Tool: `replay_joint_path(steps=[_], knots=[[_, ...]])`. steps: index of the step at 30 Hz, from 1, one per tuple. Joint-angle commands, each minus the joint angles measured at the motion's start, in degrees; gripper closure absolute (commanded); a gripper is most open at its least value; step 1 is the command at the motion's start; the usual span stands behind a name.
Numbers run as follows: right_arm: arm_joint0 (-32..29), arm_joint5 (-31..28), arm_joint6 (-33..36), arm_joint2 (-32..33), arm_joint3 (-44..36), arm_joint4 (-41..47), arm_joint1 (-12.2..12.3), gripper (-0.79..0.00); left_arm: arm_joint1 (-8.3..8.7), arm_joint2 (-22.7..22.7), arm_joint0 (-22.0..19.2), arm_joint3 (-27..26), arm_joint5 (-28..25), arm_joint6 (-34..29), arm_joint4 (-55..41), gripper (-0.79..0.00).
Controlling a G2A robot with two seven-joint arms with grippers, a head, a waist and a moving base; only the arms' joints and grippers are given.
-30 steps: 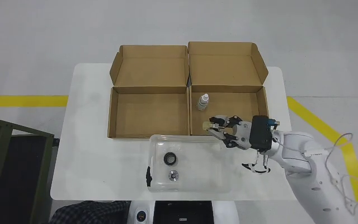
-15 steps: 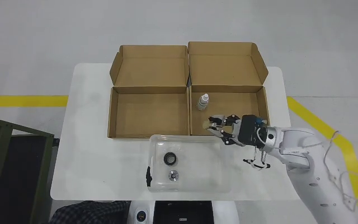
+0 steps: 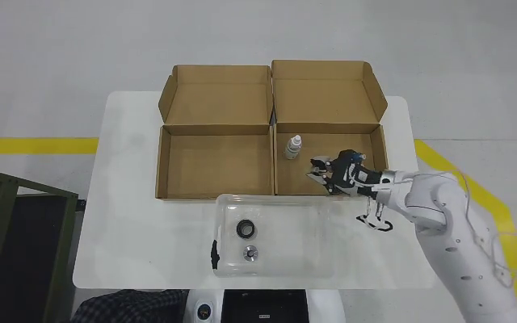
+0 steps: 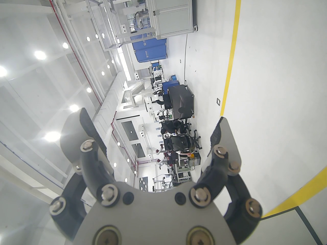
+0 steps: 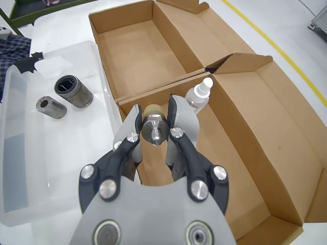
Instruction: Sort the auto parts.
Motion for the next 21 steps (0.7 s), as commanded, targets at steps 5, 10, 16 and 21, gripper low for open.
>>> replay_joint_path(steps=[5, 10, 16, 21], knots=[[4.8, 2.2, 4.6, -3.8, 4.6, -0.2, -0.5, 0.000, 0.00, 0.0, 0.0, 0.0, 0.0, 0.0, 0.0, -0.785], [9.3, 4.1, 7.4, -7.8, 8.8, -1.3, -1.3, 0.000, 0.00, 0.0, 0.0, 0.0, 0.0, 0.0, 0.0, -0.785], [13.8, 6.8, 9.8, -12.2, 13.7, -2.9, -2.3, 0.000, 0.00, 0.0, 0.0, 0.0, 0.0, 0.0, 0.0, -0.785], [16.7, 8.1, 11.2, -15.4, 17.1, -4.8, -3.1, 0.000, 0.00, 0.0, 0.0, 0.0, 0.0, 0.0, 0.0, -0.785]])
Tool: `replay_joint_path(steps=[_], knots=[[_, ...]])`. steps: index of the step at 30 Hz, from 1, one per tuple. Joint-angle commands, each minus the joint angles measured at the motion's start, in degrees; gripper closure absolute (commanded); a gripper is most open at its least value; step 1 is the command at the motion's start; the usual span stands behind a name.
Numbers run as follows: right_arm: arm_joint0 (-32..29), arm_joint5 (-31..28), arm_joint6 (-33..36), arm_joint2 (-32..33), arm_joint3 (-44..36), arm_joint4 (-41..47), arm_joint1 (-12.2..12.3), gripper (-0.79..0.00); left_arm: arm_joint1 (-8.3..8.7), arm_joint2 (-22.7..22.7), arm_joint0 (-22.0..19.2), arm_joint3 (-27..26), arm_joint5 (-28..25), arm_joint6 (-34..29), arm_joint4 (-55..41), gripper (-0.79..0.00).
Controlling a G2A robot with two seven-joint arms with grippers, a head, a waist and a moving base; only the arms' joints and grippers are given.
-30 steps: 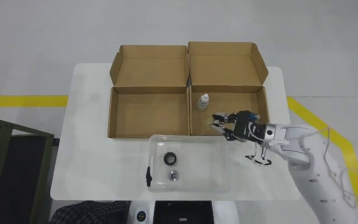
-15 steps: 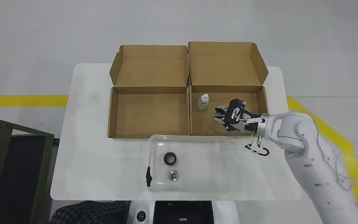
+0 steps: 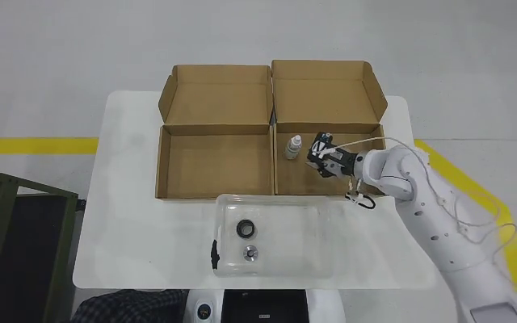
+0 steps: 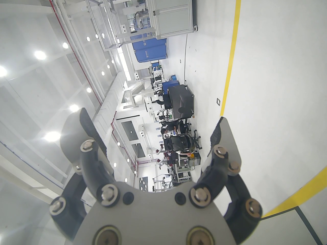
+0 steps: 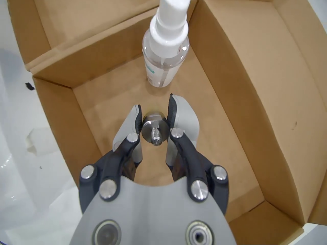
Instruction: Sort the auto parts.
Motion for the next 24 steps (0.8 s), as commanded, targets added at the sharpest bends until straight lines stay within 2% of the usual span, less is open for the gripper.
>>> replay_joint_path(steps=[1, 13, 16, 19, 24], knots=[[0.7, 0.6, 0.4, -0.9, 0.8, -0.6, -0.2, 0.000, 0.00, 0.0, 0.0, 0.0, 0.0, 0.0, 0.0, -0.785], [2.8, 3.1, 0.8, -4.5, 3.8, -4.0, -1.3, -0.015, 0.00, 0.0, 0.0, 0.0, 0.0, 0.0, 0.0, -0.785], [3.4, 3.3, 0.7, -5.3, 4.6, -4.3, -1.6, -0.117, 0.00, 0.0, 0.0, 0.0, 0.0, 0.0, 0.0, -0.785], [3.6, 3.5, 0.4, -5.7, 4.7, -4.6, -1.8, -0.357, 0.00, 0.0, 0.0, 0.0, 0.0, 0.0, 0.0, -0.785], [3.0, 3.4, -0.2, -4.8, 3.4, -4.4, -1.6, -0.416, 0.00, 0.0, 0.0, 0.0, 0.0, 0.0, 0.0, -0.785]])
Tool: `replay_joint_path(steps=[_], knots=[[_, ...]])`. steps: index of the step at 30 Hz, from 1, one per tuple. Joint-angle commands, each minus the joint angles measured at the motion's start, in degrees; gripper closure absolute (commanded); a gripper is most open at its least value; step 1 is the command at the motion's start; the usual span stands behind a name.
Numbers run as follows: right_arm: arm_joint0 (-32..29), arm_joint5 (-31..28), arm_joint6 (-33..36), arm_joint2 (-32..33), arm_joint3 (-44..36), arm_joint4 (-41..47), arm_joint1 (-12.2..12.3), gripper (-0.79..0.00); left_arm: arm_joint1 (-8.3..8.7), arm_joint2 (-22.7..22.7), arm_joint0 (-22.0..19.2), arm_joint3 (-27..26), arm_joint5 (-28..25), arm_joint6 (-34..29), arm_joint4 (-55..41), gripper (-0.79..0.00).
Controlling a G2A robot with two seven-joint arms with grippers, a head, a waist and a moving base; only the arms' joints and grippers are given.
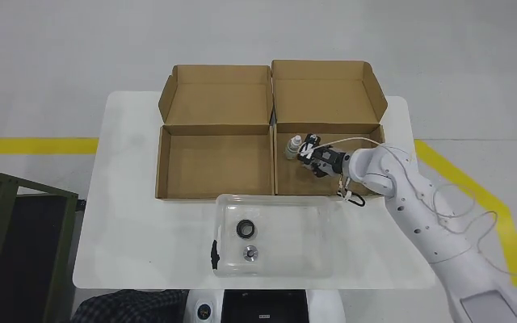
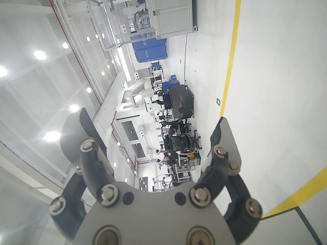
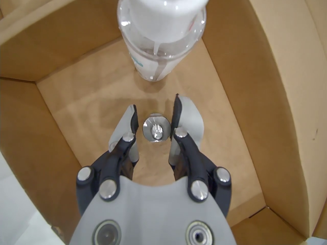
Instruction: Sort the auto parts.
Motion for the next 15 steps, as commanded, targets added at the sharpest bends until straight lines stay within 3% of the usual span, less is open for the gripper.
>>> replay_joint_path(steps=[1, 6, 15], knots=[[-0.5, -0.2, -0.2, 0.8, -0.9, 0.1, 0.2, -0.425, 0.00, 0.0, 0.0, 0.0, 0.0, 0.0, 0.0, -0.785], [-3.2, -0.7, -0.8, 4.0, -5.6, 0.5, 1.1, -0.489, 0.00, 0.0, 0.0, 0.0, 0.0, 0.0, 0.0, -0.785], [-11.4, -2.6, -1.7, 11.5, -17.8, 2.1, 3.2, -0.505, 0.00, 0.0, 0.0, 0.0, 0.0, 0.0, 0.0, -0.785]])
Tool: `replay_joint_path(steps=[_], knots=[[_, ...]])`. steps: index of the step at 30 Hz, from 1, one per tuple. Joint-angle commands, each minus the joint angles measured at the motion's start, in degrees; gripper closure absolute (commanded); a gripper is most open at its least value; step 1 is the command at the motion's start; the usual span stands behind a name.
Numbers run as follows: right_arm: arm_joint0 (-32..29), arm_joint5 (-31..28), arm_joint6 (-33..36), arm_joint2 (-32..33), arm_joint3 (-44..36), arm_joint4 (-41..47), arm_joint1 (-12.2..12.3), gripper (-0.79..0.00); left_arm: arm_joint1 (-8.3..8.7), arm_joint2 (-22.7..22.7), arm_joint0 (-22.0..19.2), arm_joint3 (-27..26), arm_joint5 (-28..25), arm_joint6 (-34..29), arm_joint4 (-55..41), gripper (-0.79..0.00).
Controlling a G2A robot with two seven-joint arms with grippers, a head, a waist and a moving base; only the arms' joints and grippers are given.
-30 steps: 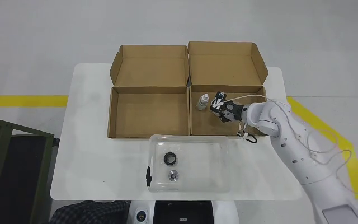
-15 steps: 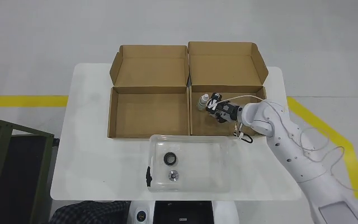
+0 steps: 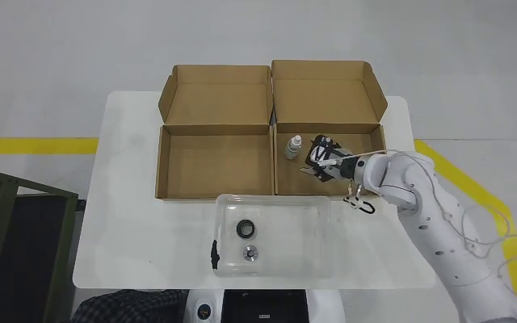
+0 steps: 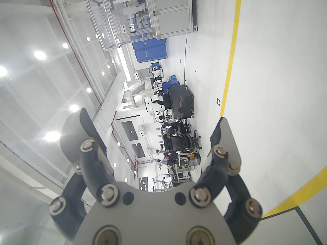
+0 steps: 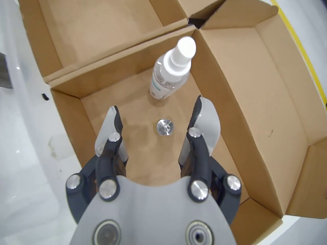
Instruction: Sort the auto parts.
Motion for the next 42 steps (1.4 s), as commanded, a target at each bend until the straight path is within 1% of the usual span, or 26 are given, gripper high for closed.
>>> replay_joint_path(steps=[1, 8, 10, 14, 17, 18, 21, 24, 28, 32, 42], knots=[[-1.9, -0.3, -0.3, 1.4, -2.7, 0.2, 0.4, -0.511, 0.00, 0.0, 0.0, 0.0, 0.0, 0.0, 0.0, -0.785], [-8.7, -0.9, -3.1, 4.3, -11.8, 0.0, 1.2, -0.529, 0.00, 0.0, 0.0, 0.0, 0.0, 0.0, 0.0, -0.785], [-10.5, -0.9, -4.6, 4.3, -13.8, -0.6, 1.3, -0.496, 0.00, 0.0, 0.0, 0.0, 0.0, 0.0, 0.0, -0.785], [-12.9, -1.1, -7.1, 3.2, -16.6, -2.5, 1.4, -0.459, 0.00, 0.0, 0.0, 0.0, 0.0, 0.0, 0.0, -0.785], [-14.2, -1.5, -8.7, 1.3, -18.2, -4.3, 1.2, -0.489, 0.00, 0.0, 0.0, 0.0, 0.0, 0.0, 0.0, -0.785], [-14.4, -1.7, -9.0, 0.6, -18.5, -5.0, 1.2, -0.523, 0.00, 0.0, 0.0, 0.0, 0.0, 0.0, 0.0, -0.785], [-14.7, -2.2, -9.7, -1.8, -19.4, -7.2, 1.0, -0.511, 0.00, 0.0, 0.0, 0.0, 0.0, 0.0, 0.0, -0.785], [-14.7, -2.2, -10.3, -4.3, -19.5, -9.3, 0.7, -0.480, 0.00, 0.0, 0.0, 0.0, 0.0, 0.0, 0.0, -0.785], [-13.9, -1.9, -11.1, -7.6, -18.1, -11.3, 0.2, -0.468, 0.00, 0.0, 0.0, 0.0, 0.0, 0.0, 0.0, -0.785], [-12.7, -1.4, -11.6, -10.6, -16.5, -13.2, -0.4, -0.505, 0.00, 0.0, 0.0, 0.0, 0.0, 0.0, 0.0, -0.785], [-10.7, -0.9, -13.3, -15.7, -12.9, -15.9, -1.7, -0.517, 0.00, 0.0, 0.0, 0.0, 0.0, 0.0, 0.0, -0.785]])
